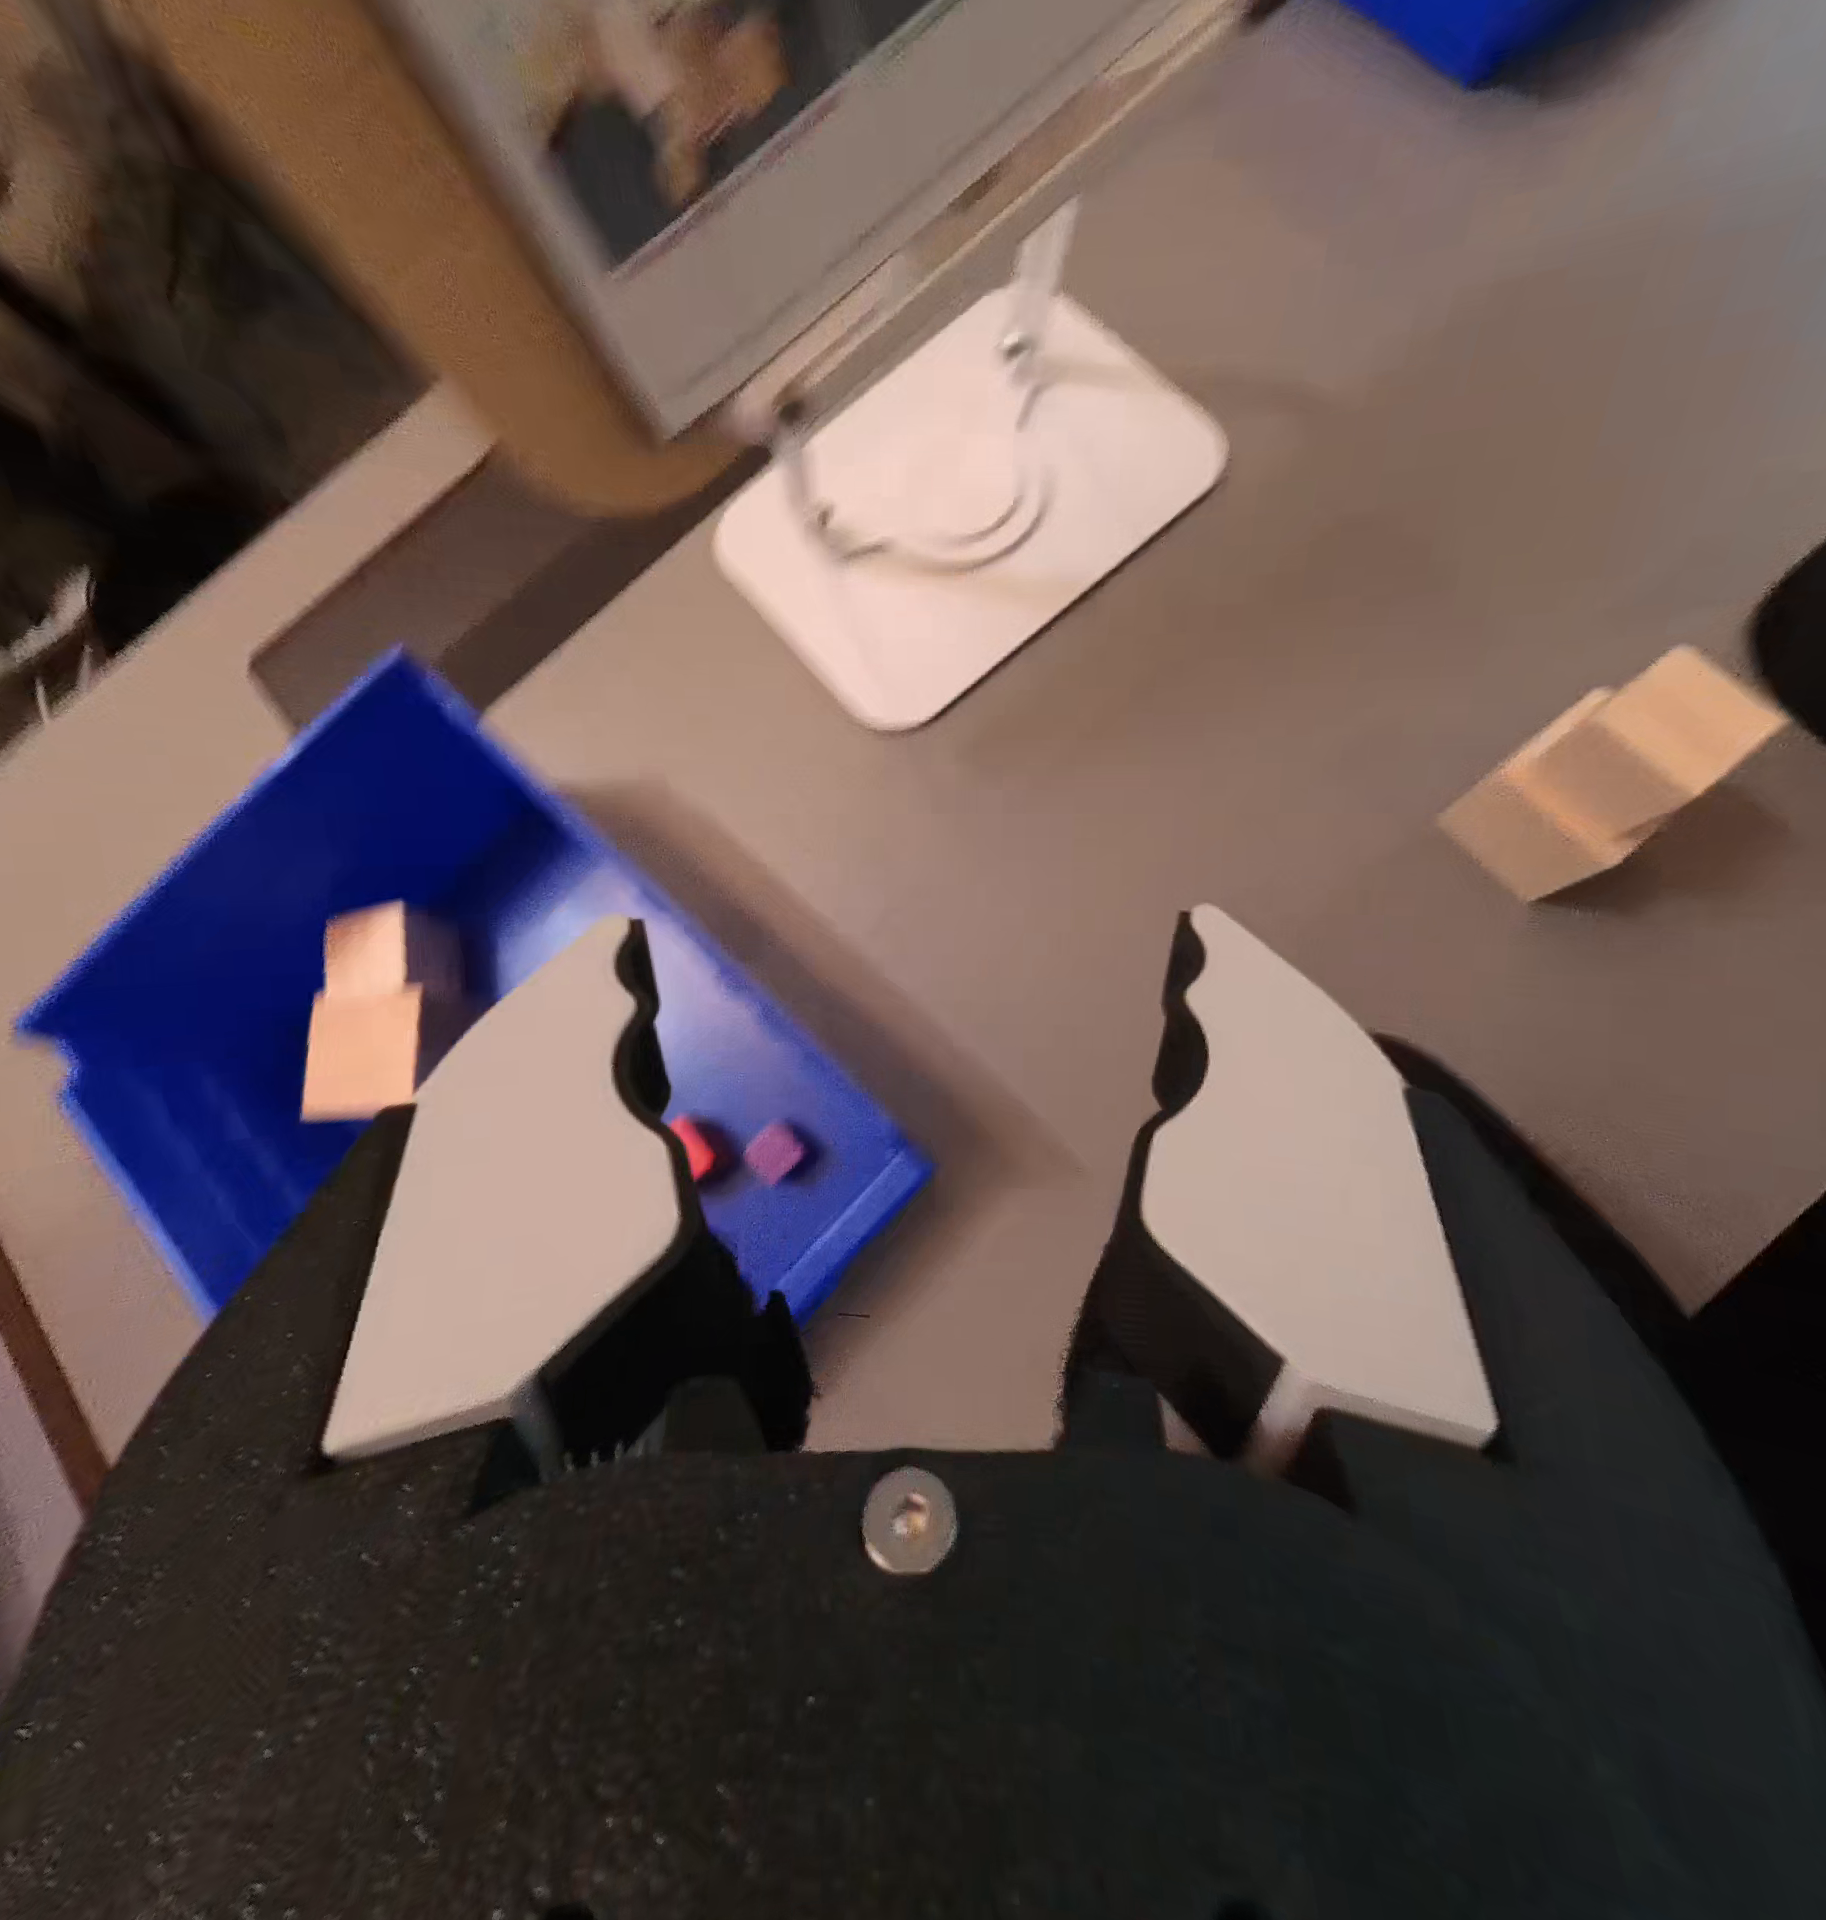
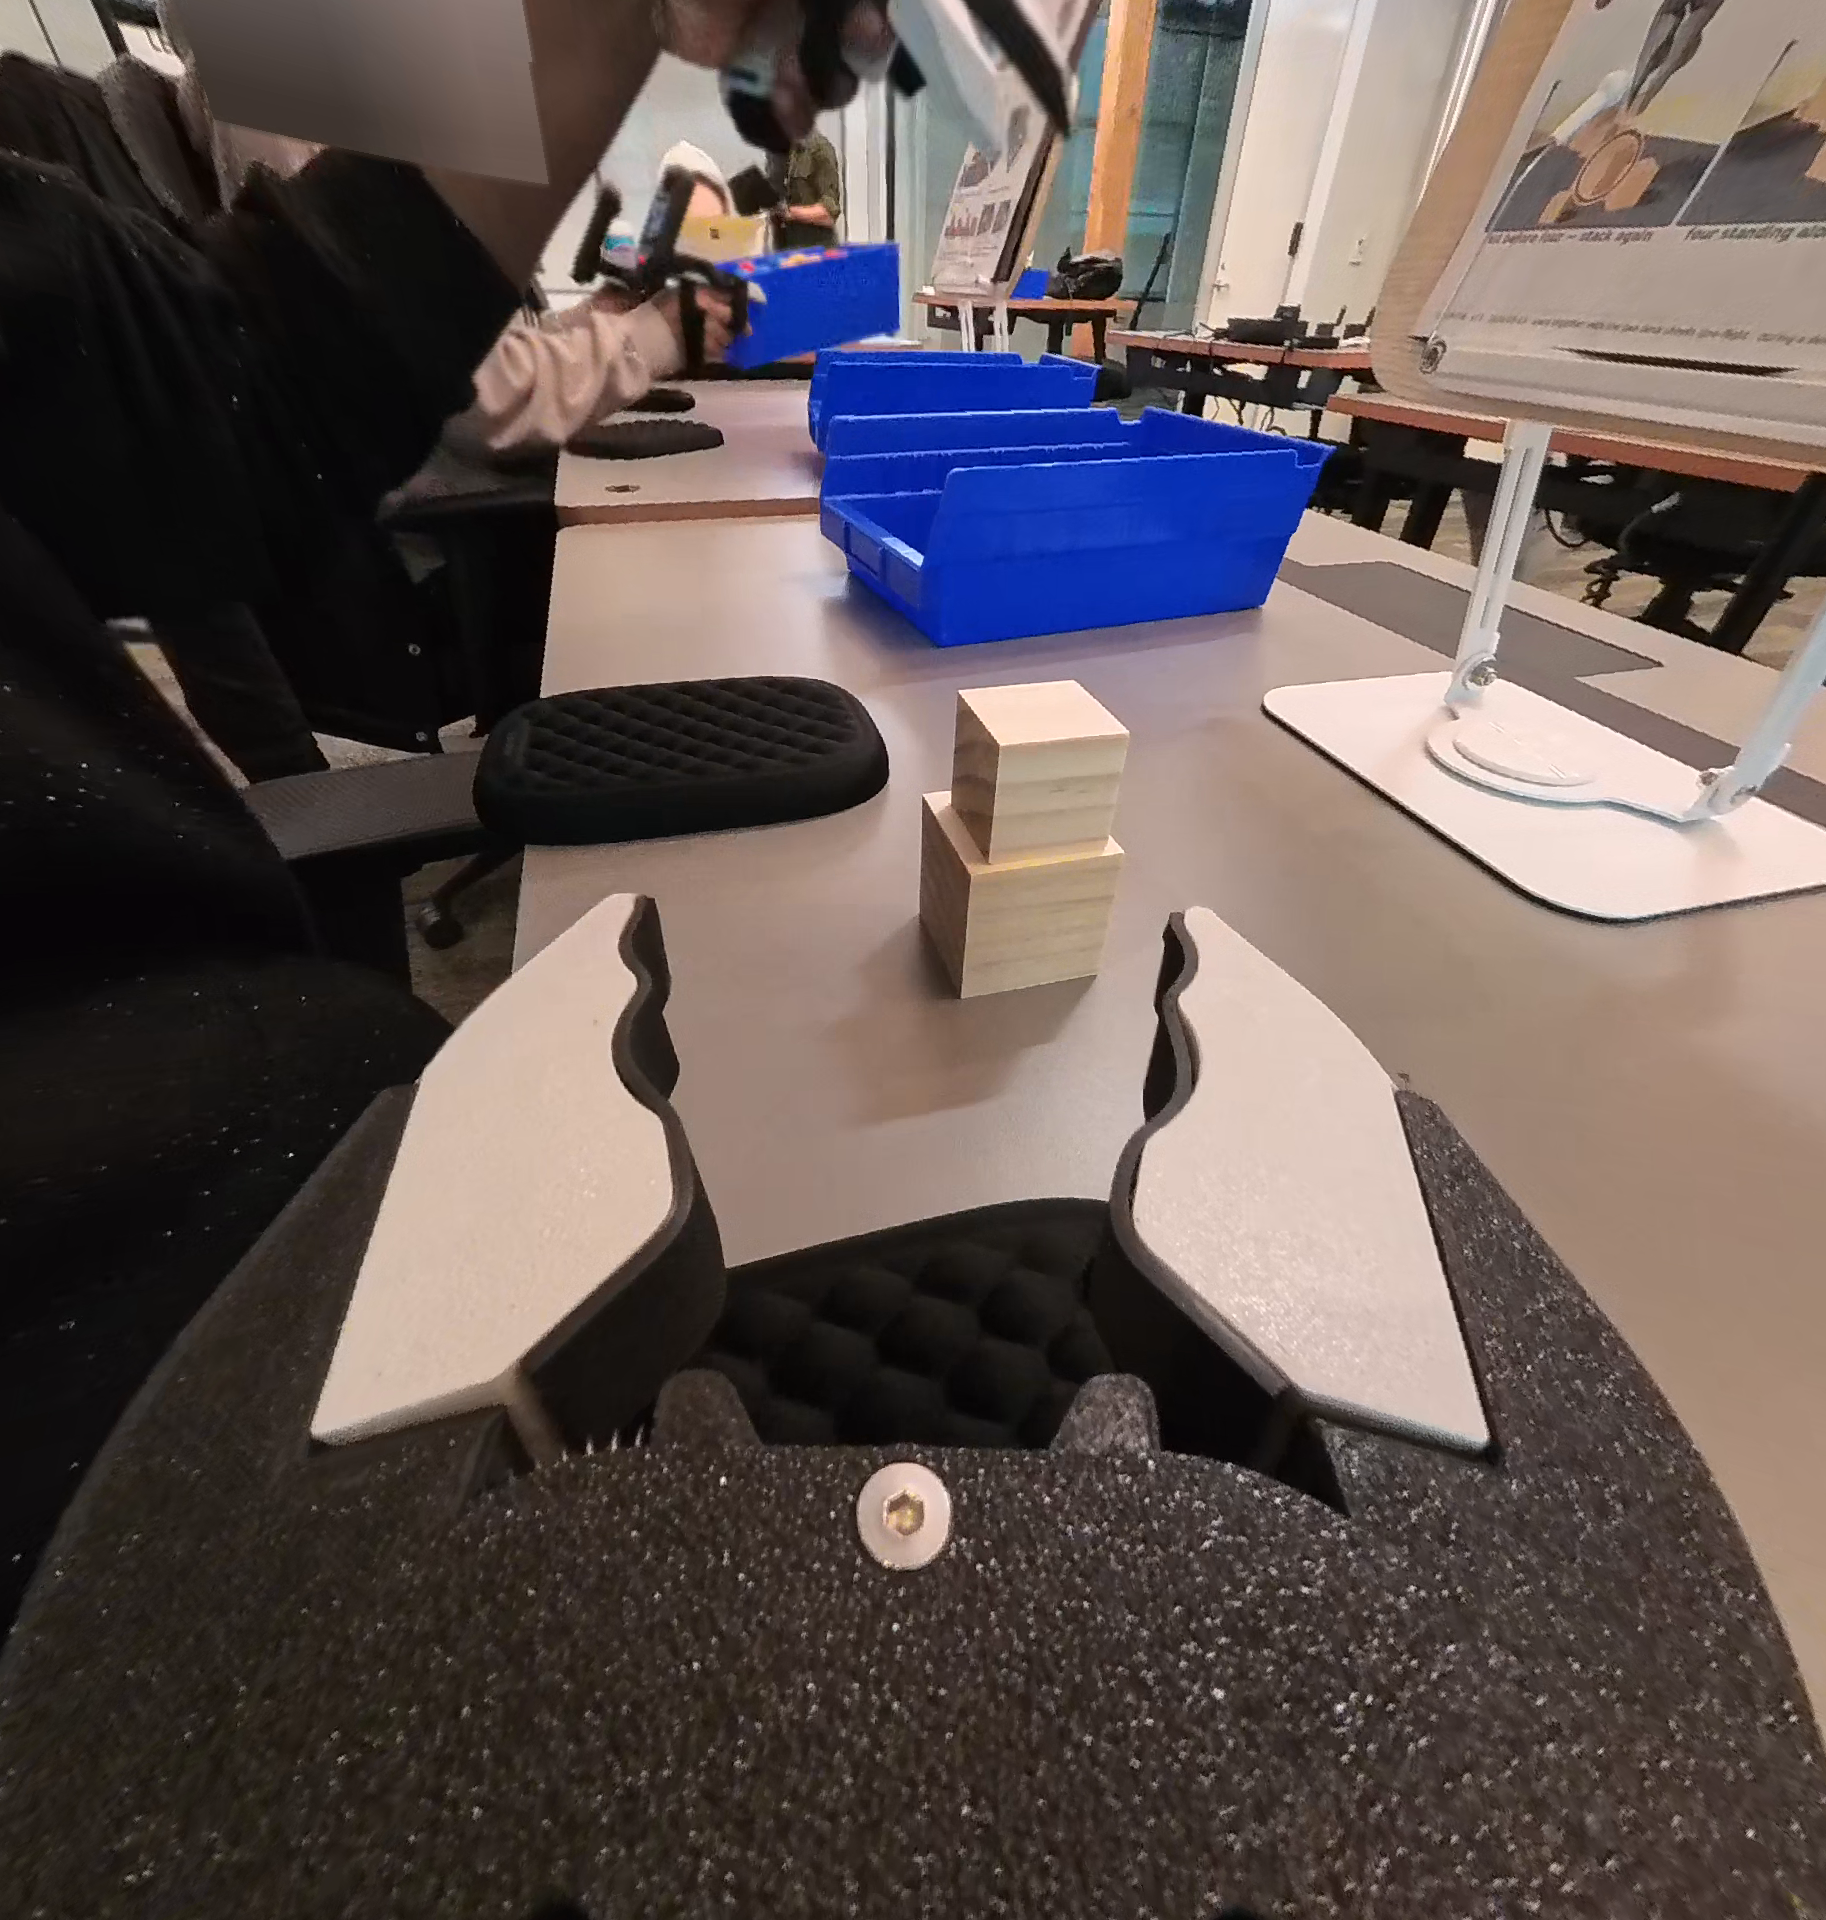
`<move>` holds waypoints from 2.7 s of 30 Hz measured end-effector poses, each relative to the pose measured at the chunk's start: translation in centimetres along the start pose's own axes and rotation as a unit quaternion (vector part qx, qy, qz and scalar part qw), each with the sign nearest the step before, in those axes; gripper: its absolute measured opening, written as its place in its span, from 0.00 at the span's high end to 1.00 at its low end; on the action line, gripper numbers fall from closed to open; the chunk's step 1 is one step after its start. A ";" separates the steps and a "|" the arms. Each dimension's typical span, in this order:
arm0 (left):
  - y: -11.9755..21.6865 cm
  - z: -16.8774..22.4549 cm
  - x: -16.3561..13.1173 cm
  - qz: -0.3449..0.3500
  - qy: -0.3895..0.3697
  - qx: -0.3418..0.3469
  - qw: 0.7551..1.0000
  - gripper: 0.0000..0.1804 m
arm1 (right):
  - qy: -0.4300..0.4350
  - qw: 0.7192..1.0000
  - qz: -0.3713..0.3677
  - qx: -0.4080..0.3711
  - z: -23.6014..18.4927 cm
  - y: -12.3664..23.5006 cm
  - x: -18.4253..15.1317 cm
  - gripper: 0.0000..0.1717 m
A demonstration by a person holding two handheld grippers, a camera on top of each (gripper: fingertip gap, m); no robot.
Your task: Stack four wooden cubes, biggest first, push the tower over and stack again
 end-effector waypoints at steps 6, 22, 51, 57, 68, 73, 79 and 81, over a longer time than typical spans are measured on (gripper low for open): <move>0.2 -7.8 -10.8 -0.079 0.178 0.040 0.980 0.54 | 0.012 1.000 -0.024 -0.003 -0.2 -0.4 -0.5 0.47; -11.1 -7.8 -19.4 -0.204 0.269 0.002 0.941 0.66 | 0.012 1.000 -0.020 -0.004 -0.2 -0.4 -0.4 0.47; -3.3 6.2 0.4 -0.089 -0.050 -0.176 0.979 0.85 | 0.007 1.000 -0.021 -0.004 0.0 -0.4 -0.5 0.48; -3.5 16.6 4.5 -0.089 -0.192 -0.276 0.938 0.85 | 0.012 1.000 -0.020 -0.002 -0.2 -0.4 -0.5 0.48; -8.3 24.6 5.9 -0.139 -0.332 -0.301 0.883 0.85 | 0.011 1.000 -0.018 -0.001 -0.2 -0.4 -0.5 0.49; -10.0 25.4 5.6 -0.154 -0.341 -0.309 0.874 0.85 | 0.012 1.000 -0.019 0.000 -0.2 -0.4 -0.5 0.49; -11.0 24.7 5.7 -0.158 -0.347 -0.303 0.873 0.85 | 0.009 1.000 -0.015 0.001 -0.2 -0.3 -0.4 0.49; -11.3 24.6 5.6 -0.157 -0.346 -0.304 0.874 0.85 | 0.009 1.000 -0.015 0.001 -0.2 -0.3 -0.4 0.49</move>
Point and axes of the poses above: each gripper's, where its closed fingertips meet, y back along the fingers, x out of its top, z = x × y across the jaws, the point moved 1 cm from there along y, back along the fingers, and after that the axes turned 9 degrees about -y, right-handed, at the moved point
